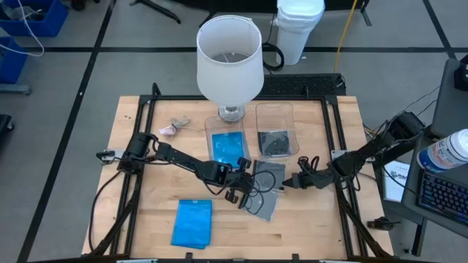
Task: Pick & place jewel cases by type
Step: Put the black cd case into the right transparent bin
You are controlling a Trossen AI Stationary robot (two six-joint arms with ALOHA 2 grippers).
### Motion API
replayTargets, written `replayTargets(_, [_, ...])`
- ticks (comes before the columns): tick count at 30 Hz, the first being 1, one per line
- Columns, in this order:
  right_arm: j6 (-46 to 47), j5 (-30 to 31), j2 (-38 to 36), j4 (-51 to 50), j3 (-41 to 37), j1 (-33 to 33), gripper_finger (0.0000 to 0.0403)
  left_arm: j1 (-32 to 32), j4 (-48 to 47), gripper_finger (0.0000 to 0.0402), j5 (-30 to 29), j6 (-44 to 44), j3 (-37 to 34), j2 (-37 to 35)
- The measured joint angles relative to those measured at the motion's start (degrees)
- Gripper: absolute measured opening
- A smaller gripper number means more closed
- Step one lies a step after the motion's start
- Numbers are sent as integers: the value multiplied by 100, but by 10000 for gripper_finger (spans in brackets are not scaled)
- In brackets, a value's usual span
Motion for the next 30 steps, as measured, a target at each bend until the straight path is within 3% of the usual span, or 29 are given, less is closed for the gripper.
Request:
replayTargets(5, [-229,-112,-1,215,0,-67,144,2,-7,4,52,15,0,-2])
replayTargets(10, [-515,-229,-184,385,-15,-80,144,2,-11,25,59,13,0,-2])
replayTargets(19, [-110,-942,-759,-867,0,-85,144,2,-9,45,72,-4,0,-2])
replayTargets(30, [-583,-559,-720,-931,0,-352,144,38,13,44,99,6,0,-2])
